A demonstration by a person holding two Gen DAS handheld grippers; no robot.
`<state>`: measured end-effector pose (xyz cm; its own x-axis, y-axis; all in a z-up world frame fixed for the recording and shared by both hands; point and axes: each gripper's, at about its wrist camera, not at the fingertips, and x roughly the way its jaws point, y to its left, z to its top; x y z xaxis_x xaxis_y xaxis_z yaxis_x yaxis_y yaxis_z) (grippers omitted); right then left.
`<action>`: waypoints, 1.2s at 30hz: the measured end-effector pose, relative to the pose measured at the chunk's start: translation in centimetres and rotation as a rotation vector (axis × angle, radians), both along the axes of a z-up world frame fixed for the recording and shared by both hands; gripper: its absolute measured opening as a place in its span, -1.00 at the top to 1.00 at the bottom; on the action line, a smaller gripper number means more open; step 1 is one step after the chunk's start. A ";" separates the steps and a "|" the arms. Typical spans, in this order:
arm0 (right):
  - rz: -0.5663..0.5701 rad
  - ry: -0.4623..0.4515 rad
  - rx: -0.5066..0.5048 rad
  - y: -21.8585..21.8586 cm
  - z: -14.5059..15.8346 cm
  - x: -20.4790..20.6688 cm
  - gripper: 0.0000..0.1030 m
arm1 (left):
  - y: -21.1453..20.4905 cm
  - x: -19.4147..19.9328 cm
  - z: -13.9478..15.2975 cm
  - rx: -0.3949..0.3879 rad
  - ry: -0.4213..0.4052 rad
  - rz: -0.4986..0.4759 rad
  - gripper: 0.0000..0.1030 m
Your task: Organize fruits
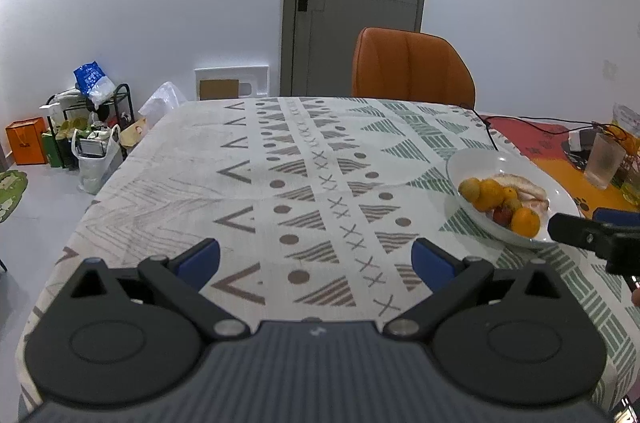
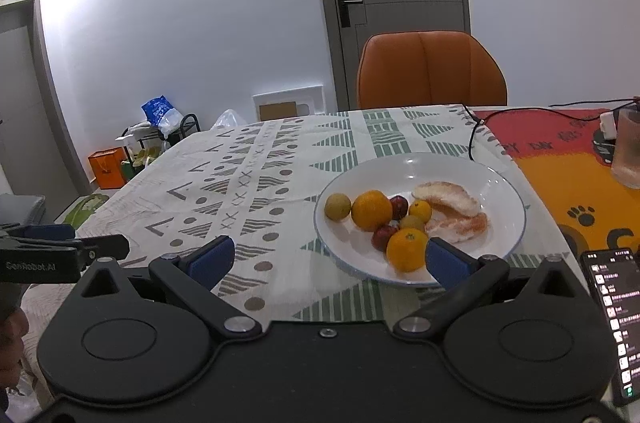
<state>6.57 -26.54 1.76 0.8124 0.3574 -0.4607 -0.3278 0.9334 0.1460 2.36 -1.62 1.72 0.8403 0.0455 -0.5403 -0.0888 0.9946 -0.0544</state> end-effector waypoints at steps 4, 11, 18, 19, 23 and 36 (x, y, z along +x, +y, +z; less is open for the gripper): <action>-0.006 -0.005 0.005 -0.2 -0.3 -0.6 -1.00 | 0.1 -0.4 -0.3 -0.001 0.006 -0.005 -0.96; 0.010 0.042 0.014 -0.4 -1.7 -1.1 -1.00 | 0.2 -0.9 -0.8 0.000 0.022 -0.009 -0.96; 0.024 0.055 0.024 -0.2 -2.0 -1.0 -1.00 | 0.0 -0.9 -1.2 0.003 0.035 -0.017 -0.96; 0.025 0.052 0.023 -0.2 -2.0 -1.0 -1.00 | 0.0 -0.8 -1.1 0.003 0.035 -0.018 -0.96; 0.027 0.045 0.016 0.0 -1.9 -1.0 -1.00 | -0.1 -0.8 -1.1 0.002 0.034 -0.019 -0.96; 0.034 0.040 0.029 -0.1 -1.5 -1.0 -1.00 | -0.8 -0.7 -0.4 0.015 0.023 -0.044 -0.96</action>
<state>5.57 -26.69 0.23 0.7806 0.3982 -0.4818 -0.3526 0.9170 0.1865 1.69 -2.38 1.32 0.8289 0.0174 -0.5591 -0.0464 0.9982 -0.0377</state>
